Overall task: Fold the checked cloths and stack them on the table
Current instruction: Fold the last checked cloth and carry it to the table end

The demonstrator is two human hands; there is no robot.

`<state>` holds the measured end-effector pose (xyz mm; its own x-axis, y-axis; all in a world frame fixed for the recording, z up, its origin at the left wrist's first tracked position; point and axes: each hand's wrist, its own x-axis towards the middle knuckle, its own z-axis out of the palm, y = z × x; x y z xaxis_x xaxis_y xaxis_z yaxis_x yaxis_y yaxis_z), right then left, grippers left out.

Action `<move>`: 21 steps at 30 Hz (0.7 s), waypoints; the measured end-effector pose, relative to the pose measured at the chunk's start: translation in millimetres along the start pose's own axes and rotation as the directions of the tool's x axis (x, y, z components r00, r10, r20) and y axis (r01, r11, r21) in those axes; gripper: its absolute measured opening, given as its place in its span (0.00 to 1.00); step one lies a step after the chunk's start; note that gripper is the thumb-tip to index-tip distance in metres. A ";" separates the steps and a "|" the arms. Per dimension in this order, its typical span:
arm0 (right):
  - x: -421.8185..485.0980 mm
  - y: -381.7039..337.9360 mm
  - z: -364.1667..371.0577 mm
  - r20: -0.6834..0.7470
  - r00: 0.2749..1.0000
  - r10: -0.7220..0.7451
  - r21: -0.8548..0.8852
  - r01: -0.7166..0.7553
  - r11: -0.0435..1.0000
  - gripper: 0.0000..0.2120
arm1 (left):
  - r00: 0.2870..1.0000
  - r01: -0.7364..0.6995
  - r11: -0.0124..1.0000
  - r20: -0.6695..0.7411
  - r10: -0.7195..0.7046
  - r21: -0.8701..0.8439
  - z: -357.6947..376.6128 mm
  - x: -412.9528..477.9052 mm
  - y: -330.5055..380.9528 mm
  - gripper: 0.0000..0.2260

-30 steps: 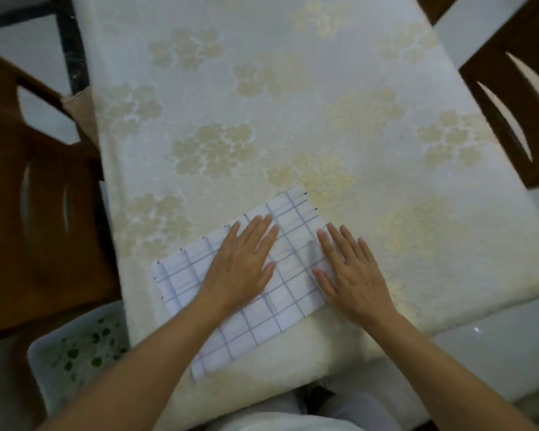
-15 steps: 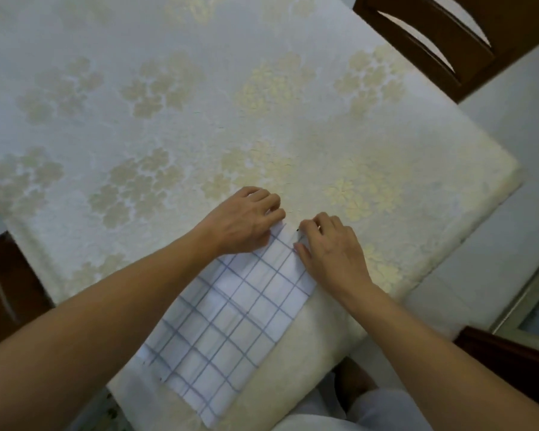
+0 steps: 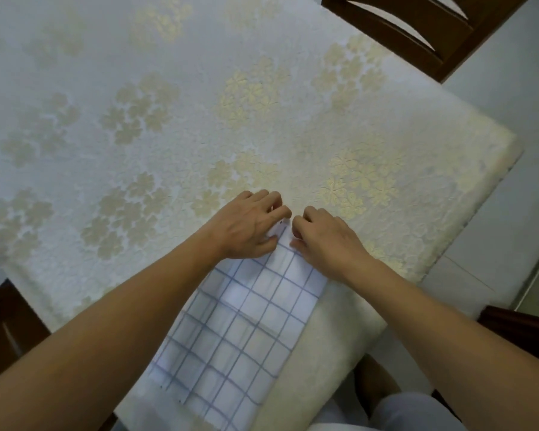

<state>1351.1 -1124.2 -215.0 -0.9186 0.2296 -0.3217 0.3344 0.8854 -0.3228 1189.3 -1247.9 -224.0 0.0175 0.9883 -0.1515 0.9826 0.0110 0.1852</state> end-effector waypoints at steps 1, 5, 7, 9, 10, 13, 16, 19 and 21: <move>0.0 3.7 -5.8 -0.013 1.000 -0.018 0.006 0.018 1.000 0.09 | 1.000 0.002 0.999 0.008 -0.002 -0.032 -3.3 5.9 -2.2 0.19; 6.5 23.3 -33.9 -0.079 0.997 -0.011 -0.024 0.009 1.000 0.08 | 0.999 0.003 0.992 0.047 0.003 -0.129 -18.1 36.4 -11.2 0.18; 11.7 32.4 -46.8 -0.092 0.995 0.021 -0.046 -0.026 0.999 0.09 | 0.999 0.011 0.992 0.033 -0.007 -0.126 -22.8 49.5 -14.7 0.12; 15.0 39.2 -59.4 -0.078 0.994 0.079 -0.005 -0.079 0.997 0.11 | 0.999 0.018 0.995 -0.026 -0.021 -0.103 -28.5 57.5 -14.3 0.08; 15.5 41.9 -64.6 -0.066 0.993 0.102 0.019 -0.101 0.995 0.12 | 0.997 0.020 0.996 -0.068 -0.026 -0.087 -32.6 59.4 -12.7 0.07; 10.2 45.2 -78.5 -0.034 0.992 0.122 0.019 -0.122 0.992 0.11 | 0.985 0.024 0.999 -0.173 -0.029 -0.032 -46.7 56.3 -2.0 0.06; -4.1 35.9 -93.4 -0.027 0.995 0.095 -0.062 -0.097 0.993 0.11 | 0.972 0.050 0.999 -0.230 -0.046 0.013 -62.9 40.5 15.8 0.07; -28.1 13.6 -105.0 -0.028 0.999 0.039 -0.176 -0.043 0.983 0.11 | 0.966 0.087 0.996 -0.245 -0.085 -0.003 -78.0 15.1 39.4 0.09; -49.9 -5.7 -107.6 -0.043 0.999 -0.009 -0.228 -0.001 0.974 0.09 | 0.965 0.108 0.994 -0.242 -0.106 -0.005 -87.3 -6.0 57.5 0.13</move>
<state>1372.4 -1097.2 -101.3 -0.9297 0.2391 -0.2801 0.2787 0.9540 -0.1108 1229.7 -1239.9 -127.8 -0.1317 0.9889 0.0691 0.9779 0.1181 0.1727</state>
